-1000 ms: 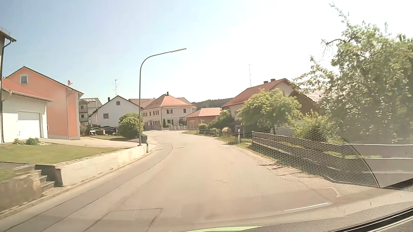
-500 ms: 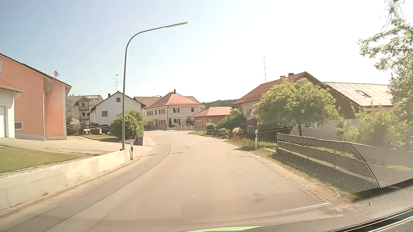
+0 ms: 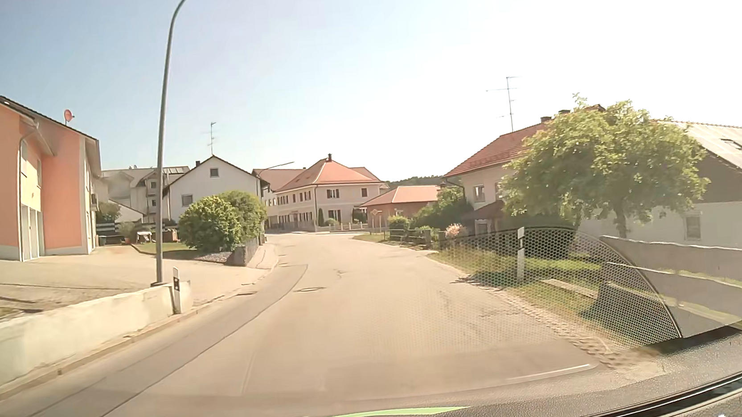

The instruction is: Follow the waypoints while adhering to traffic rules and regulations

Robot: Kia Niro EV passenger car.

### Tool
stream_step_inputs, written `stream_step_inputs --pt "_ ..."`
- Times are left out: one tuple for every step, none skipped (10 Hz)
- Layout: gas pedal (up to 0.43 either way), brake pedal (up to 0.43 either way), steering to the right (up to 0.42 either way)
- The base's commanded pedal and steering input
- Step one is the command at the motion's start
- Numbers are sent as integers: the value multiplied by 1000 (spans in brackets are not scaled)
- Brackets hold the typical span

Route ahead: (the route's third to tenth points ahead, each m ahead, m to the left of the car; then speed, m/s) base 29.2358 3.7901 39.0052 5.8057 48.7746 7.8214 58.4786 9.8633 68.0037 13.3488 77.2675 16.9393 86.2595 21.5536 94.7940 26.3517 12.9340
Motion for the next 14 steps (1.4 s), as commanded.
stream_step_inputs --pt "110 0 -31" --pt "98 0 -28" --pt "79 0 -25" --pt "67 0 -23" --pt "67 0 -22" --pt "67 0 -23" --pt "67 0 -22" --pt "67 0 -23" --pt "67 0 -23" --pt "67 0 -22" --pt "67 0 -22" --pt "67 0 -23" --pt "79 0 -23" --pt "87 0 -23"
